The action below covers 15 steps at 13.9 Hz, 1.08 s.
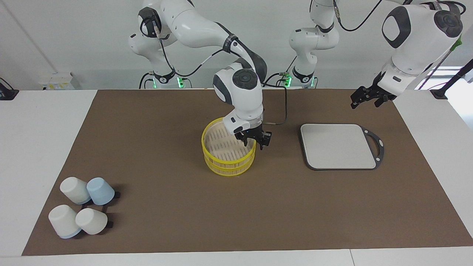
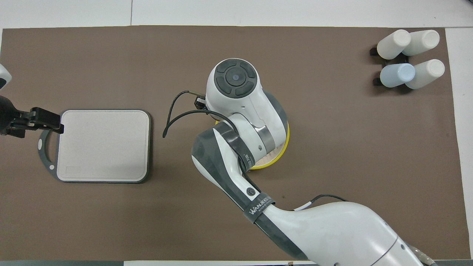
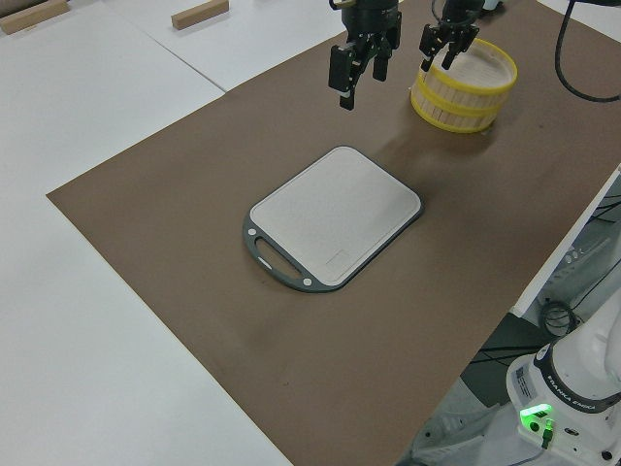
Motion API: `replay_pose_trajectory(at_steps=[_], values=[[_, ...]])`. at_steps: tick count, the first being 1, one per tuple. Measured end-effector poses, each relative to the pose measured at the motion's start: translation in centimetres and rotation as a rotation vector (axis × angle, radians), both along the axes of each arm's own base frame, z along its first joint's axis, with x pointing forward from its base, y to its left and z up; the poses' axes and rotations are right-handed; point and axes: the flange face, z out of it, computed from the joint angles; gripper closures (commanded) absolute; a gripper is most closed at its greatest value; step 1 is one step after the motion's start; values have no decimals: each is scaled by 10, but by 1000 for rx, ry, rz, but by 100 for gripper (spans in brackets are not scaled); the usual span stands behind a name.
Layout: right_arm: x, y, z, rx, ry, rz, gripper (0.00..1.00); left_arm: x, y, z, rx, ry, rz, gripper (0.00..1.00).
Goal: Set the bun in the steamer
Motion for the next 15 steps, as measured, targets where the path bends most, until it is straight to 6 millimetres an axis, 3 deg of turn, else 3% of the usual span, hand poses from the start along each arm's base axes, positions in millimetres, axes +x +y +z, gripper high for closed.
replay_pose_trajectory(at_steps=[4, 6, 9, 12, 14, 15], values=[[20, -102, 89, -12, -31, 119, 0, 3, -1, 2, 0, -22, -1, 0], [22, -154, 120, -48, -41, 199, 0, 3, -1, 2, 0, -25, -1, 0], [32, -231, 138, -105, -37, 320, 0, 3, -1, 2, 0, -26, -1, 0], [37, -323, 144, -111, 11, 376, 0, 4, -2, 3, 0, -33, -3, 0], [32, -364, 146, -107, 37, 375, 0, 4, -2, 3, 0, -35, -3, 0], [28, -375, 145, -105, 44, 365, 0, 4, -2, 3, 0, -35, -4, 0]])
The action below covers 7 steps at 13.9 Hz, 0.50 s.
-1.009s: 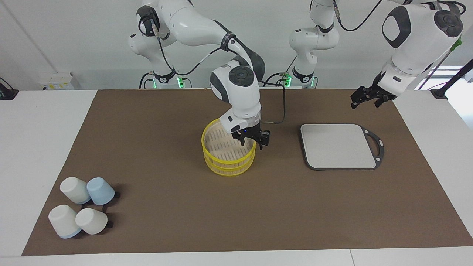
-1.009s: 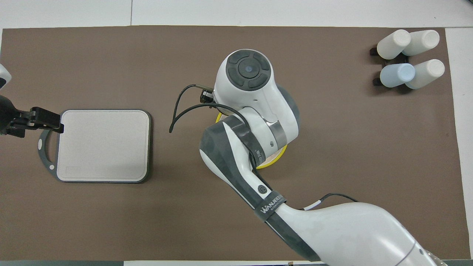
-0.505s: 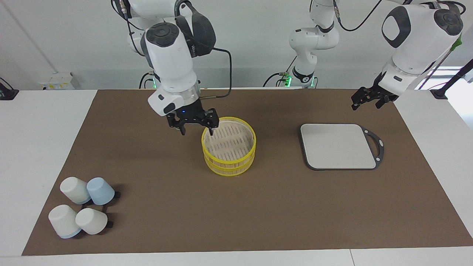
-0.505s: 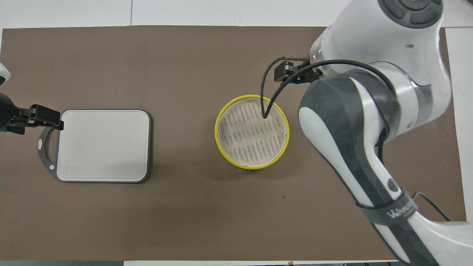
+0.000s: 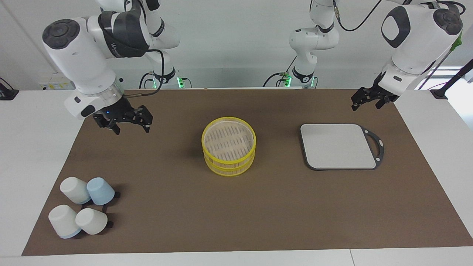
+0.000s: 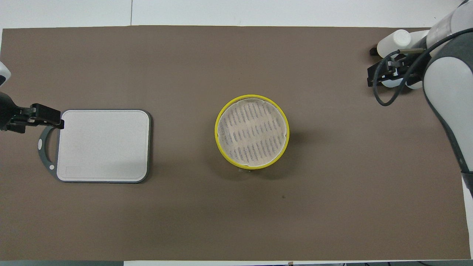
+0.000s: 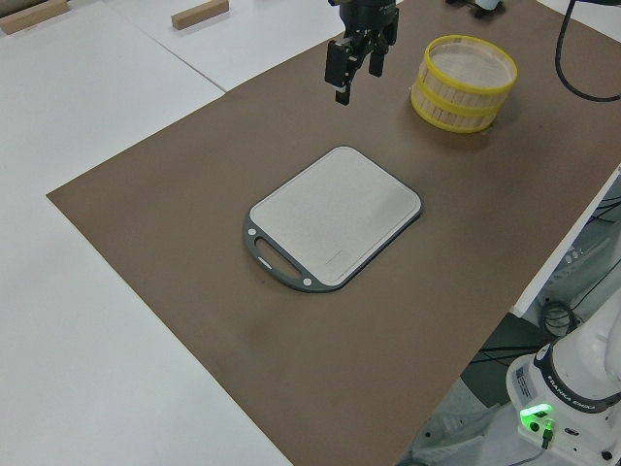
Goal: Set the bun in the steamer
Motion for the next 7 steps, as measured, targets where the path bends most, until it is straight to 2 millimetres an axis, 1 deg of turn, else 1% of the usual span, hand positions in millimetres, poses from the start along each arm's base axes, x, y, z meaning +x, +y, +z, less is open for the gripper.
replay_pose_trajectory(at_steps=[4, 7], values=[[-22, -26, -16, 2, -1, -32, 0, 0, 0, 0, 0, 0, 0, 0], [-33, -45, -18, 4, -9, -22, 0, 0, 0, 0, 0, 0, -1, 0]])
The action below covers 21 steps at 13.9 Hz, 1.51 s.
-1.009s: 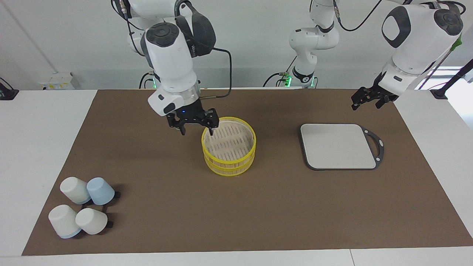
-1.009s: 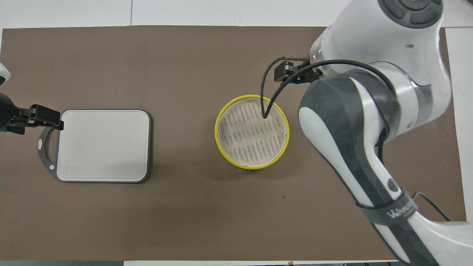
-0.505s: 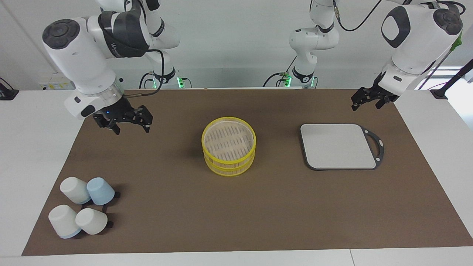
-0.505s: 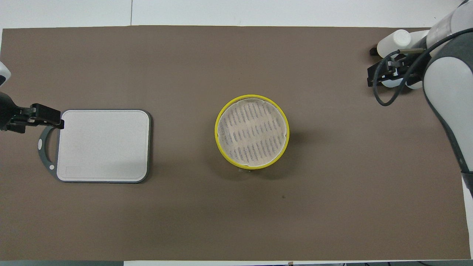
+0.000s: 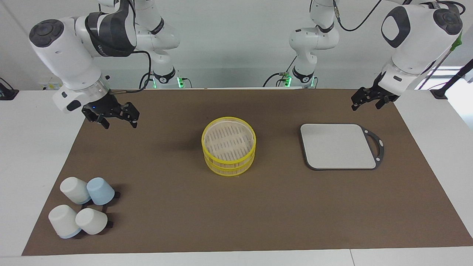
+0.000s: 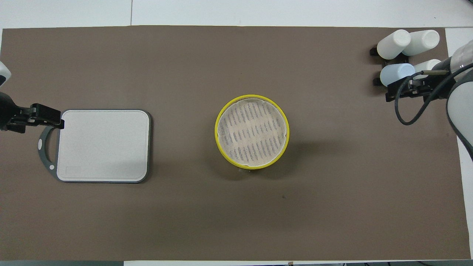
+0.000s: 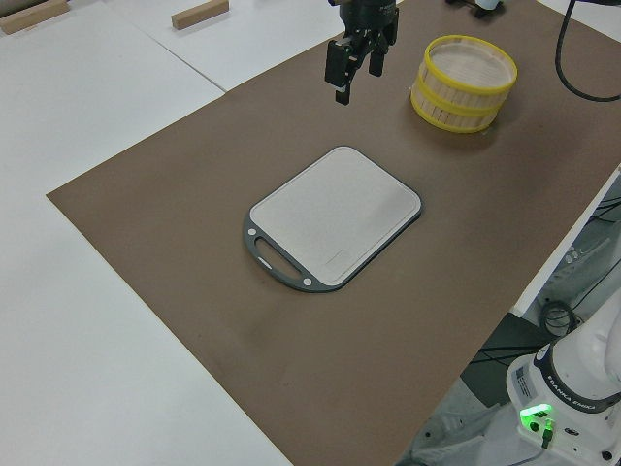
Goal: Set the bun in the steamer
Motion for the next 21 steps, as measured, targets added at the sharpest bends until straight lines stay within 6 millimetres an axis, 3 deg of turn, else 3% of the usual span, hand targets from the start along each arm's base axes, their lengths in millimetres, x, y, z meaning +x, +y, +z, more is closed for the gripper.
replay_pose_trajectory(at_steps=[5, 21], values=[[-2, -21, 0, -58, 2, 33, 0, 0, -1, 0, 0, 0, -1, 0], [-7, -15, 0, -52, 36, 47, 0, 0, -6, 0, 0, -1, -11, 0]])
